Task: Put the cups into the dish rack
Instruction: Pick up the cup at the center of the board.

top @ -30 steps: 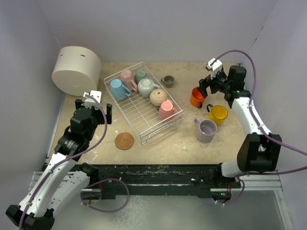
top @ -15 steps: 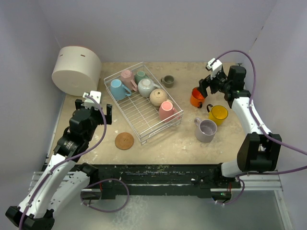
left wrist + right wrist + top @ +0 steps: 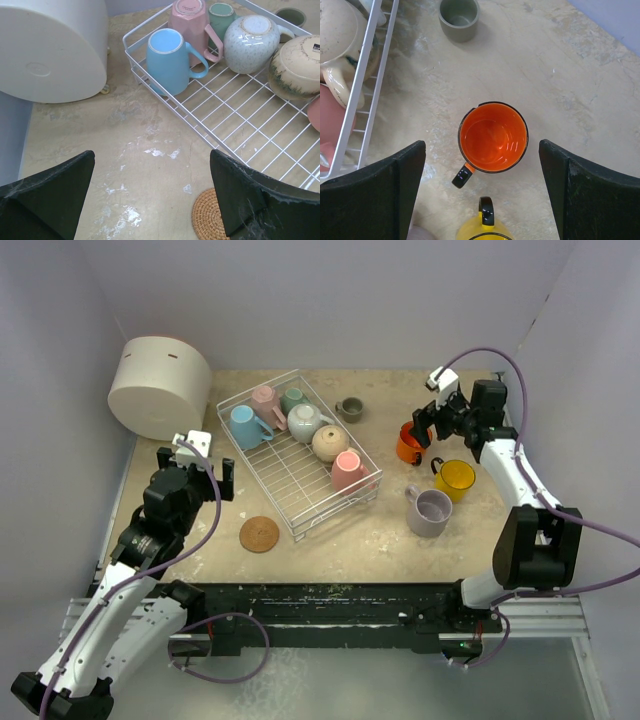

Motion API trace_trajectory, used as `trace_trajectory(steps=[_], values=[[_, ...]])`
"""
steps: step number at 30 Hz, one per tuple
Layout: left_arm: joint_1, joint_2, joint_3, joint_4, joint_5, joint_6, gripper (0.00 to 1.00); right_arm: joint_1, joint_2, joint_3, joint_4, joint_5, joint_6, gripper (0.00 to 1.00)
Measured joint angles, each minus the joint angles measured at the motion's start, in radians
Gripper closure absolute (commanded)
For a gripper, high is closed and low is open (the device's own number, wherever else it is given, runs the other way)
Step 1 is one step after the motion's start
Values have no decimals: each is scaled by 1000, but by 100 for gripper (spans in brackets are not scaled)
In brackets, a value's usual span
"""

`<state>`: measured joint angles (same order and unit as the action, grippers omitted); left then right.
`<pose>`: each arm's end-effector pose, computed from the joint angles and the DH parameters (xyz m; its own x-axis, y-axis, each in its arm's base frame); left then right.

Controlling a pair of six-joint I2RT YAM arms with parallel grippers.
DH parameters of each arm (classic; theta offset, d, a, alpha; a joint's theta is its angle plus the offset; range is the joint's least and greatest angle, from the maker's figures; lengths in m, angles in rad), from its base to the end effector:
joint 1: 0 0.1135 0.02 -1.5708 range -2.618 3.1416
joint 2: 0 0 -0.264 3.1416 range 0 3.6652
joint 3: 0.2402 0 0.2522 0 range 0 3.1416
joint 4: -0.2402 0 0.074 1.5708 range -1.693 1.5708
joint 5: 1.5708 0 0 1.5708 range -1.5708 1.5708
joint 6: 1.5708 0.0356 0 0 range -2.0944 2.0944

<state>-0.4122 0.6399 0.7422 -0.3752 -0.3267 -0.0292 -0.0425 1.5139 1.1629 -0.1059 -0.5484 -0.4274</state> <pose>0.1416 -0.0494 0.3268 -0.2496 0.0790 -0.9651 0.0890 0.9943 0.0584 0.3498 0.0037 0.3031 -0.2224 -0.3446 -0.9120 -0.5751 0.8018 -0.1627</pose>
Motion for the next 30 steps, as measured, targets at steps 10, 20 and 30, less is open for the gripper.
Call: trace_trajectory(steps=[10, 20, 30], values=[[0, 0, 0, -8, 3, -1, 1, -9, 0, 0, -2, 0, 1, 5], [0, -5, 0, -8, 14, -3, 1, -11, 7, 14, -6, 0, 0, 5], [0, -7, 0, -9, 35, -3, 1, -11, 62, 34, -13, 0, 2, 9]])
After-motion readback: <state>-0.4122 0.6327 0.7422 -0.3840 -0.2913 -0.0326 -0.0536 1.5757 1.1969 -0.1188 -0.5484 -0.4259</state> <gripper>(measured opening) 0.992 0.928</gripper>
